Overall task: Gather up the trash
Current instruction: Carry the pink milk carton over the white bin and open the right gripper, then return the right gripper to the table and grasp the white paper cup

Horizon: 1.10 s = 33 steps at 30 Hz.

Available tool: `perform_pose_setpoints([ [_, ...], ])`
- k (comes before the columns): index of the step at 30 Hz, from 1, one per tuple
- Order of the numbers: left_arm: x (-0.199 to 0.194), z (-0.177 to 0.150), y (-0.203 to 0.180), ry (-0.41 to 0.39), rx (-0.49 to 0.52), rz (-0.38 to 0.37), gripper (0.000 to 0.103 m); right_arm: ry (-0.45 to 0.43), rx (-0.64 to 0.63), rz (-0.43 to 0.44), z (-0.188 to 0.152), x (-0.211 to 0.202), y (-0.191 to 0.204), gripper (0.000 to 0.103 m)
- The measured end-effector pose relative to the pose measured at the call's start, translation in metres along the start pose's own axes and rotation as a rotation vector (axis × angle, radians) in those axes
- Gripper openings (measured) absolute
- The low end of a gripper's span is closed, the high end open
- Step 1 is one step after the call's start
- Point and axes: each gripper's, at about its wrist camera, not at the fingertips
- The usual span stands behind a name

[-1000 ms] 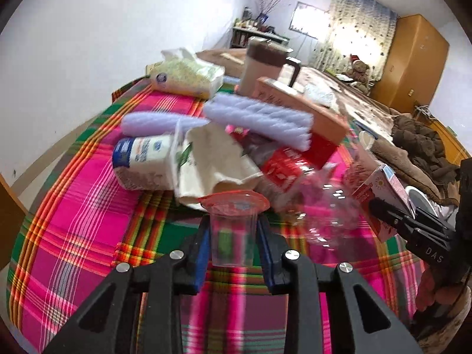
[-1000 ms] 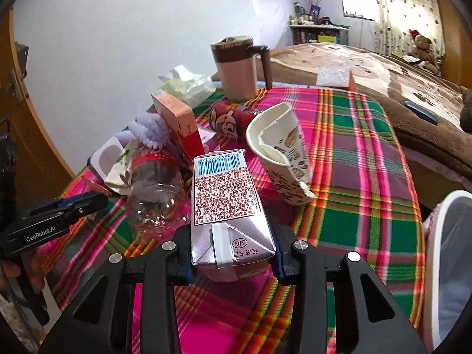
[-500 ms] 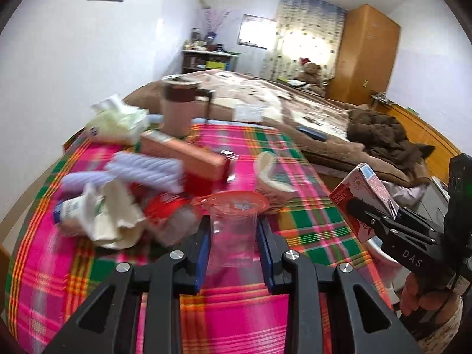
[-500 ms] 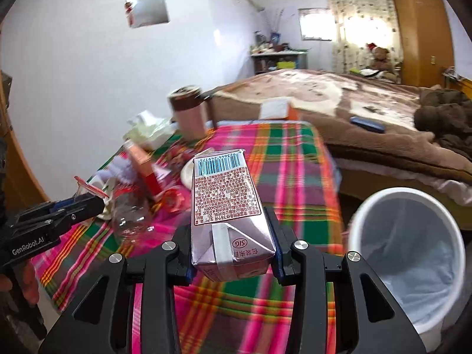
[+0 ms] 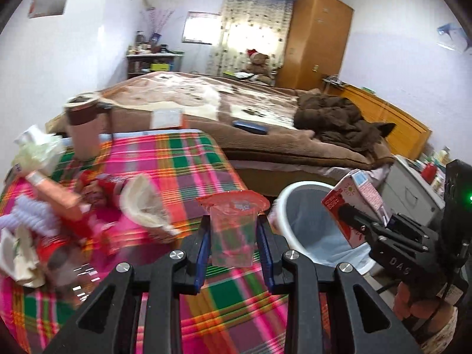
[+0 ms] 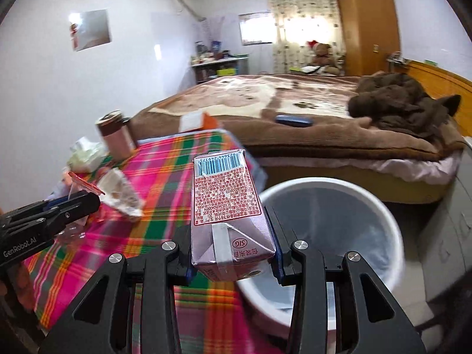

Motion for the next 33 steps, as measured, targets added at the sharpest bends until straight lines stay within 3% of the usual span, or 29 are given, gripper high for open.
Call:
perform_pose_setpoints([
  [12,0.057,0.015,-0.075,0.077,0.107,-0.093,0.031,0.044,0.121,-0.134,-0.009,0.013,-0.056,0.040],
  [22,0.092,0.015,-0.100,0.137,0.136,-0.077,0.032,0.099,0.149,-0.187,-0.008,0.030,-0.082,0.040],
  [23,0.094,0.014,-0.102,0.139,0.143,-0.068,0.034,0.103,0.149,-0.191,-0.008,0.031,-0.082,0.040],
  [25,0.096,0.012,-0.104,0.140,0.156,-0.054,0.059,0.106,0.144,-0.192,-0.008,0.031,-0.084,0.040],
  [26,0.096,0.012,-0.103,0.145,0.144,-0.052,0.065,0.106,0.146,-0.197,-0.009,0.030,-0.084,0.040],
  [28,0.096,0.013,-0.101,0.145,0.124,-0.066,0.068,0.108,0.151,-0.199,-0.008,0.031,-0.087,0.041],
  [31,0.093,0.013,-0.099,0.138,0.127,-0.048,0.072,0.105,0.152,-0.188,-0.009,0.030,-0.085,0.064],
  [33,0.090,0.013,-0.097,0.132,0.121,-0.044,0.075,0.097,0.152,-0.183,-0.009,0.027,-0.083,0.067],
])
Point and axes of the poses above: each gripper's, at about its wrist camera, not at the fingertips, and x roughly the way its jaws point, y to its left, z to its top, and after that the axes turned 9 degrees about y, right-handed
